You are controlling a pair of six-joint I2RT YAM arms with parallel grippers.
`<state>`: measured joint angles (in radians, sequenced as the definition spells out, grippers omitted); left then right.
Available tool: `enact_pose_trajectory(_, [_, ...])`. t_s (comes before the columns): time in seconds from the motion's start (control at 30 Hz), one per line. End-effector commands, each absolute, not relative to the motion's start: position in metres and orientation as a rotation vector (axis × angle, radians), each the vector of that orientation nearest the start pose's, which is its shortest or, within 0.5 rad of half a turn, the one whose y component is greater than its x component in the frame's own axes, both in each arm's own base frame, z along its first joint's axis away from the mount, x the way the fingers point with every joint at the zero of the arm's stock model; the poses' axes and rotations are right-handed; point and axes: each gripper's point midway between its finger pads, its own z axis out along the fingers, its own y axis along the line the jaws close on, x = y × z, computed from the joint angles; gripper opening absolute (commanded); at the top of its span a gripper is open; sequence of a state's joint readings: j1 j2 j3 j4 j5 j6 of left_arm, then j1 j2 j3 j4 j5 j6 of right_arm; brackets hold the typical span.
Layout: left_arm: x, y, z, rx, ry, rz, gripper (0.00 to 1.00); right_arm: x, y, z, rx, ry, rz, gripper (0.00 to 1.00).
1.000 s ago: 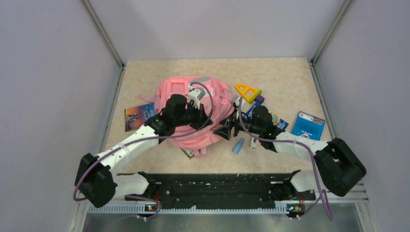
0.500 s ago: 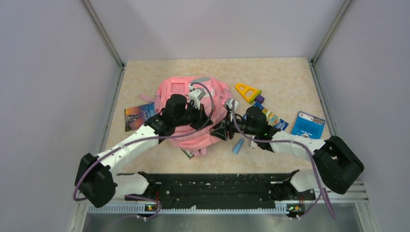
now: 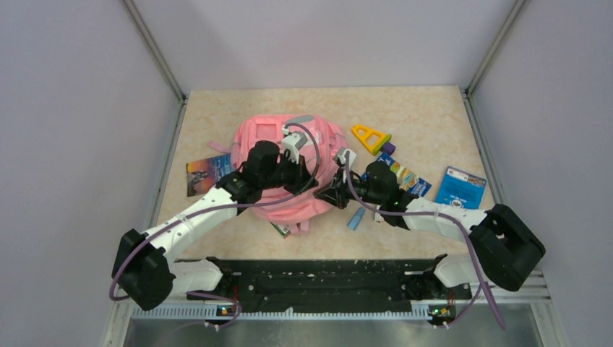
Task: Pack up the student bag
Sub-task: Unzip the student bag at the center of the board.
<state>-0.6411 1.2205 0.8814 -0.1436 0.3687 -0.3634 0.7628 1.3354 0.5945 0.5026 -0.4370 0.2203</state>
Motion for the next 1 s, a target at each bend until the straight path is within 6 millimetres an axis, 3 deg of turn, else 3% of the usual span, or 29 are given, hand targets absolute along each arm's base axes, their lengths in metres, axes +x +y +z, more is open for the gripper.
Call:
enact_pose_trajectory(0.0, [0.259, -0.293, 0.242, 0.549, 1.927, -1.029, 0.00, 0.218, 0.335, 0.170, -0.827, 1.706, 1.034, 0.00])
enact_pose_trajectory(0.17, [0.263, -0.290, 0.240, 0.514, 1.920, -1.010, 0.00, 0.194, 0.352, 0.170, -0.812, 1.741, 0.997, 0.00])
enact_pose_trajectory(0.33, [0.266, -0.291, 0.239, 0.466, 1.913, -1.027, 0.00, 0.169, 0.388, 0.178, -0.771, 1.713, 1.047, 0.00])
enact_pose_trajectory(0.57, [0.266, -0.289, 0.233, 0.388, 1.910, -1.055, 0.00, 0.187, 0.420, 0.174, -0.566, 1.772, 1.057, 0.00])
enact_pose_trajectory(0.73, [0.271, -0.284, 0.234, 0.366, 1.886, -1.016, 0.00, 0.186, 0.429, 0.195, -0.517, 1.724, 1.128, 0.00])
enact_pose_trajectory(0.87, [0.270, -0.285, 0.237, 0.388, 1.876, -1.019, 0.00, 0.178, 0.431, 0.196, -0.551, 1.713, 1.140, 0.00])
enact_pose_trajectory(0.97, [0.268, -0.286, 0.239, 0.447, 1.876, -1.006, 0.03, 0.182, 0.420, 0.188, -0.519, 1.747, 1.092, 0.00])
